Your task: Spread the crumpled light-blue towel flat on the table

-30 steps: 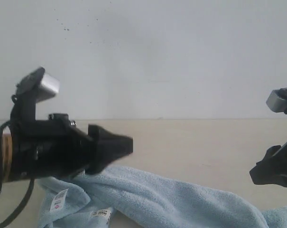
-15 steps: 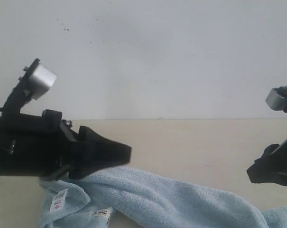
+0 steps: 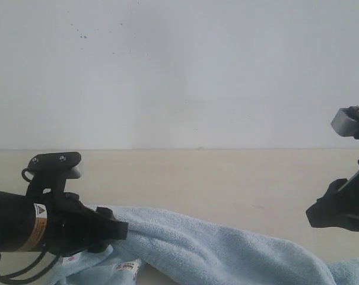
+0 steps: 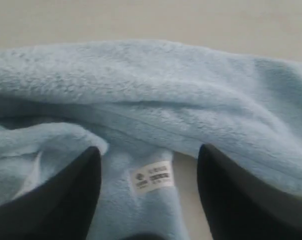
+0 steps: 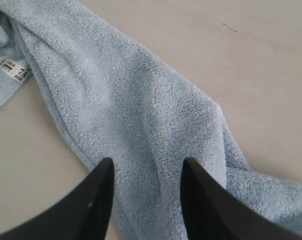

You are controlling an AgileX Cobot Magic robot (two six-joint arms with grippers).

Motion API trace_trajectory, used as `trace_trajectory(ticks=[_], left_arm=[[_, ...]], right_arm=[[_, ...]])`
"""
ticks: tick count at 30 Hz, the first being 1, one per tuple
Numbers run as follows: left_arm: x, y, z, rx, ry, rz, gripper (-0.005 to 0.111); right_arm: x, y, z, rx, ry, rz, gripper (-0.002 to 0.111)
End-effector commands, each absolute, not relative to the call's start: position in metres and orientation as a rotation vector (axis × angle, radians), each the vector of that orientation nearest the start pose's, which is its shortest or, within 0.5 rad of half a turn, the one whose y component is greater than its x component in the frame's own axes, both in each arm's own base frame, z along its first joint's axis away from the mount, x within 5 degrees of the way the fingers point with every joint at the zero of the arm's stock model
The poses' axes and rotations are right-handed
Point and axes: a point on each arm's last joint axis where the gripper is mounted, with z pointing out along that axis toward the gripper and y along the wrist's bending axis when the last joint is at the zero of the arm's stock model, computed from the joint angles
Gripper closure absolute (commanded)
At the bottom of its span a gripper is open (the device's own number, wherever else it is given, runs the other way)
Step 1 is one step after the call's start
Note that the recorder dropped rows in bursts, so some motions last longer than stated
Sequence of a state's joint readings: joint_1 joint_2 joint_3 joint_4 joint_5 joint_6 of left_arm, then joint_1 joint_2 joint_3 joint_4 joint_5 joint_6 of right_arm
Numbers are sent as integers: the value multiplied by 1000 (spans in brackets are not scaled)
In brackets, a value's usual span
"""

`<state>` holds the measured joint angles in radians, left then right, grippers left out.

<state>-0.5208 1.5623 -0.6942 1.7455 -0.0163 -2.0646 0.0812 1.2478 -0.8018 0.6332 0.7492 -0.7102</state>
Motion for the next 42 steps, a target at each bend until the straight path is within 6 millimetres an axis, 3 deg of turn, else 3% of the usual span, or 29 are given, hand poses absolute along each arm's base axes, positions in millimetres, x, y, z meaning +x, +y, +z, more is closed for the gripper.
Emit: trace_trajectory(ticks=[1,8,16,27,32,36,42], left_arm=[[263,-137,175,178,2357,-259,52],[270,-133,182,553,2237,6,52],[267,-132,164,367,2394,-57,52],[270,-138,145,195,2481,-153,52],[271,-142,136,198,2509,-180,52],[276,-159,137,240,2504,-357,52],[285,-163,133,229,2499,-241,52]], right_arm=[[230,55,265,-541,2455,474,66],[231,55,265,-533,2447,464,66],[232,55,265,-534,2439,461,66],[233,54,266,-526,2427,447,66],[234,54,266,-523,2422,442,66],[234,54,266,-527,2420,439,66],[234,54,266,-530,2424,443,66]])
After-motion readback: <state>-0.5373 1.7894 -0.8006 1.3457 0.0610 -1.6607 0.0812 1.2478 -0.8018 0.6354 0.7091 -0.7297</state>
